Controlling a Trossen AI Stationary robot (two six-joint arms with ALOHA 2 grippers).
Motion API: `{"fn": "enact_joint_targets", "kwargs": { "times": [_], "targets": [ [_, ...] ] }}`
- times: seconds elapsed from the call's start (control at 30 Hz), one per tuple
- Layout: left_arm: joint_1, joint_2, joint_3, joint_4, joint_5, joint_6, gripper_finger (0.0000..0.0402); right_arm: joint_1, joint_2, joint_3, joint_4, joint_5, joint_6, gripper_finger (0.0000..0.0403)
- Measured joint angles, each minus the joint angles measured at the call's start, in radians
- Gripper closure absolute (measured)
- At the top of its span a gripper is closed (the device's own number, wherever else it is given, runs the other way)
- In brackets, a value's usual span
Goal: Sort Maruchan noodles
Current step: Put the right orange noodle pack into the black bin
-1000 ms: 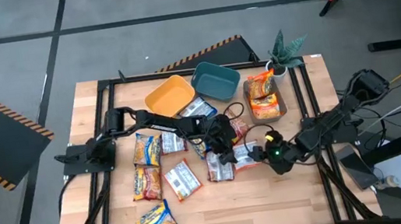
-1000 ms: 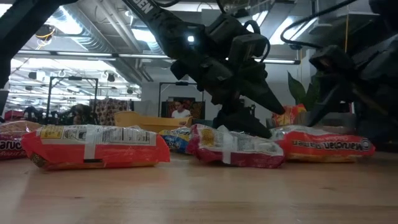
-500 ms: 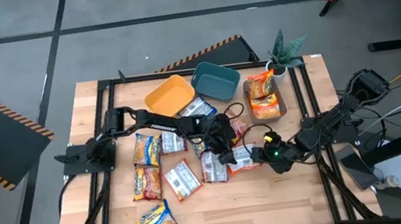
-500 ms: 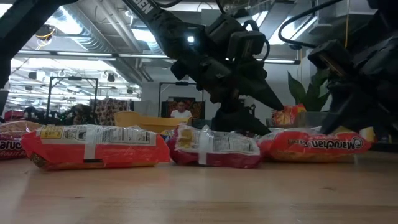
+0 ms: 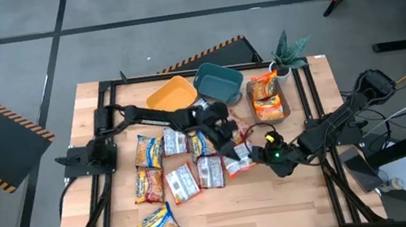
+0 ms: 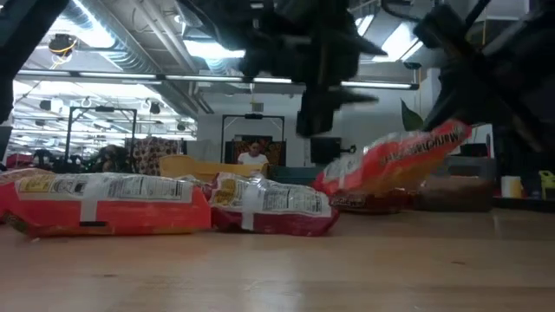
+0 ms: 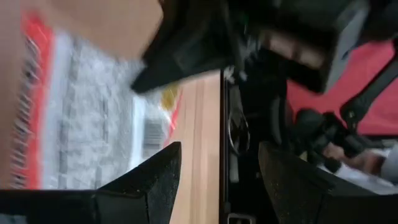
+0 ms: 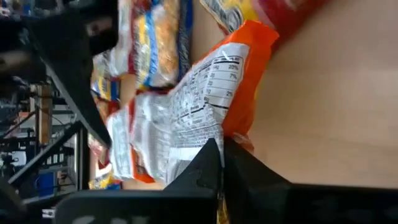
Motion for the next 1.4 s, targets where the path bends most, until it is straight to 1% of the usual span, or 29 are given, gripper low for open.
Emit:
{"fn": "enact_joint_targets", "kwargs": {
  "times": [0.07, 0.23, 0.33, 0.53, 0.67, 0.8, 0.93, 1.03, 1.2, 1.4],
  "targets": [
    [0.019, -0.042, -0.001, -0.006, -0.004, -0.001, 0.0192, 0.000, -0.022, 0.024, -0.073, 0.032, 0.019, 0.0402],
    [0.064, -0.140, 0.000, -0.001, -0.022, -0.004, 0.0192, -0.003, -0.102, 0.090, -0.334, 0.124, 0.085, 0.0402],
    [0.081, -0.194, 0.000, -0.004, -0.037, 0.001, 0.0192, -0.028, -0.159, 0.124, -0.487, 0.140, 0.105, 0.0402],
    [0.099, -0.256, 0.001, -0.007, -0.059, 0.029, 0.0192, -0.119, -0.284, 0.189, -0.732, 0.162, 0.050, 0.0402],
    [0.102, -0.264, 0.001, -0.009, -0.049, 0.030, 0.0192, -0.196, -0.363, 0.228, -0.862, 0.197, -0.001, 0.0402],
    [0.101, -0.264, 0.001, -0.023, -0.029, 0.045, 0.0192, -0.293, -0.445, 0.235, -0.902, 0.170, -0.110, 0.0403],
    [0.101, -0.264, 0.000, -0.089, -0.069, 0.106, 0.0192, -0.394, -0.494, 0.223, -0.919, 0.091, -0.211, 0.0403],
    [0.102, -0.264, 0.000, -0.104, -0.078, 0.124, 0.0192, -0.462, -0.503, 0.219, -0.921, 0.034, -0.282, 0.0403],
    [0.103, -0.264, 0.000, -0.106, -0.098, 0.131, 0.0192, -0.550, -0.505, 0.219, -0.896, -0.029, -0.396, 0.0403],
    [0.104, -0.264, 0.000, -0.112, -0.121, 0.136, 0.0192, -0.631, -0.505, 0.219, -0.790, -0.054, -0.529, 0.0403]
  ]
}}
